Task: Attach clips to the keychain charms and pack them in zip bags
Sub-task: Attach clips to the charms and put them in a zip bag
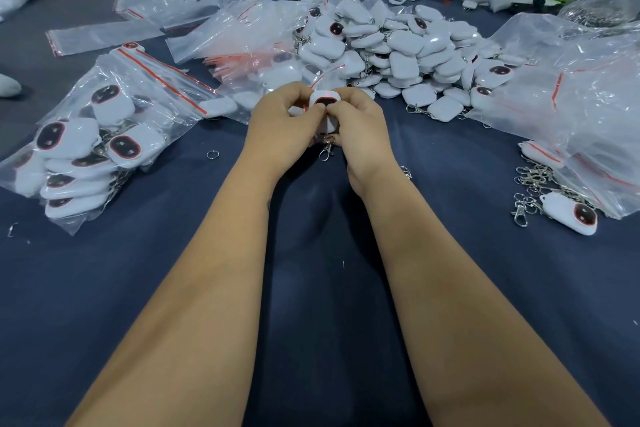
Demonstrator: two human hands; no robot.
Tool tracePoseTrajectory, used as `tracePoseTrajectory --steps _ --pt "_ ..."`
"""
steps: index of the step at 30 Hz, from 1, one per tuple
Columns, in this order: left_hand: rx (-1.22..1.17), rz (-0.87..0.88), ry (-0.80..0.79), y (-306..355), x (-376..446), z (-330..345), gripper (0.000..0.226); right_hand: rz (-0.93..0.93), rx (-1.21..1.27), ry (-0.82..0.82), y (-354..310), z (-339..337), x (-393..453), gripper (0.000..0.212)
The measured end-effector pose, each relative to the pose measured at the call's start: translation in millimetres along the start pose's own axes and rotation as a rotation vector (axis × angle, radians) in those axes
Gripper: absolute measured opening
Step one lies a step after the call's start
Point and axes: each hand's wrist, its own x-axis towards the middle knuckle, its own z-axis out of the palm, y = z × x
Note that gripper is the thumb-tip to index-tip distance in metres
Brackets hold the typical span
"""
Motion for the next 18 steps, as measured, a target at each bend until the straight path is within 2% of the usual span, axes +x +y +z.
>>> tracePoseTrajectory --steps 5,10,14,16,18 --pt "-0.023 -0.008 0.037 -1 -1 1 0.019 -0.013 0.075 0.050 -1 0 -1 0.008" --pt "0.246 0.024 0.255 -7 6 -4 0.043 -0.003 0.353 0.156 -7 -8 1 0.010" --pt "0.248 0.050 0.258 -9 4 0 0.053 -0.034 0.698 0.005 -9 -11 1 0.010" --pt "0.291 0.054 0.209 -9 4 1 0.045 -0.050 0.770 -0.088 -10 -11 0 0.020" --pt "0.372 0.048 0.146 -7 4 4 0.019 -0.060 0.752 -0.133 -11 -9 -2 0.022"
